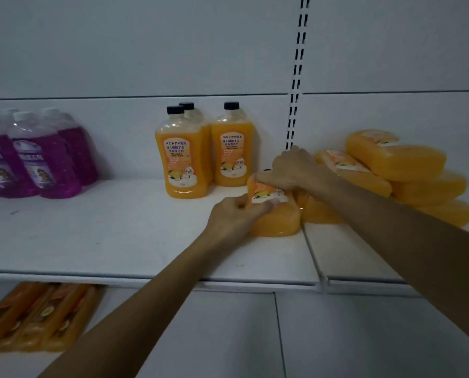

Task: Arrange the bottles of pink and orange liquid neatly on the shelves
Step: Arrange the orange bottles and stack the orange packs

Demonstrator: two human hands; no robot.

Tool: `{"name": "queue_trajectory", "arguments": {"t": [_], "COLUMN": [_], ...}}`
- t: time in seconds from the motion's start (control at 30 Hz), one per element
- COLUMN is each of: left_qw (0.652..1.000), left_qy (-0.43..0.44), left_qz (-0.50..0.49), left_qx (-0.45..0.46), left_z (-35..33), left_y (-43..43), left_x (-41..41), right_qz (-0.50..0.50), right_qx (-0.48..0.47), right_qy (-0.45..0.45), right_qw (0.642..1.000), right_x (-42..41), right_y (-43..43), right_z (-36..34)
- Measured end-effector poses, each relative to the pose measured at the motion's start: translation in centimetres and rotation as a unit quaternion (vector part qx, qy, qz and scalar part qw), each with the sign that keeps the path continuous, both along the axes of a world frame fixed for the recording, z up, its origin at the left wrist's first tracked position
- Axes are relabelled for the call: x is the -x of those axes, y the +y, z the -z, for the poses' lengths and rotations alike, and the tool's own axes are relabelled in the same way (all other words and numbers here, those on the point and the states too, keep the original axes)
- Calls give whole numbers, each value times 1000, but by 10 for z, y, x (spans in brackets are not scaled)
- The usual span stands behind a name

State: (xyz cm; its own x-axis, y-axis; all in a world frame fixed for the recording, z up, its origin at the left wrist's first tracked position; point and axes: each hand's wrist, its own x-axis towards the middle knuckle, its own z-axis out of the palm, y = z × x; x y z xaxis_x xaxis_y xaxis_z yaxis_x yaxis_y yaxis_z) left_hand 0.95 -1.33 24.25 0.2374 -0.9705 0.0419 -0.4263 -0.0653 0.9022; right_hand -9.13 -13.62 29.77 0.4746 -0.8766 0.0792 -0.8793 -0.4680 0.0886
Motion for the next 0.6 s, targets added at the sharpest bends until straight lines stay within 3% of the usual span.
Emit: {"name": "queue_trajectory", "arguments": {"t": [0.13, 0.2, 0.3, 0.43, 0.6], "left_qw": [997, 995, 990, 979, 964], "left_qy": [51, 34, -22, -98, -156], "left_qz": [41, 58, 86, 105, 96], "left_qx": [39, 73, 107, 146, 192], "left_z": [4, 2, -3, -1, 8], "left_y": [3, 4, 6, 7, 2], "left_x": [-9, -12, -17, -30, -41], "right_qz": [-19, -31, -77, -137, -210], "right_qx": [-17, 31, 82, 19, -12], "right_qy": [-226, -288, -332, -394, -322], "right_qw": [974, 957, 937, 909, 923], "right_x": [4, 5, 3, 7, 15], "right_y": [6, 14, 29, 48, 63], "right_z": [-2, -12, -25, -32, -35]}}
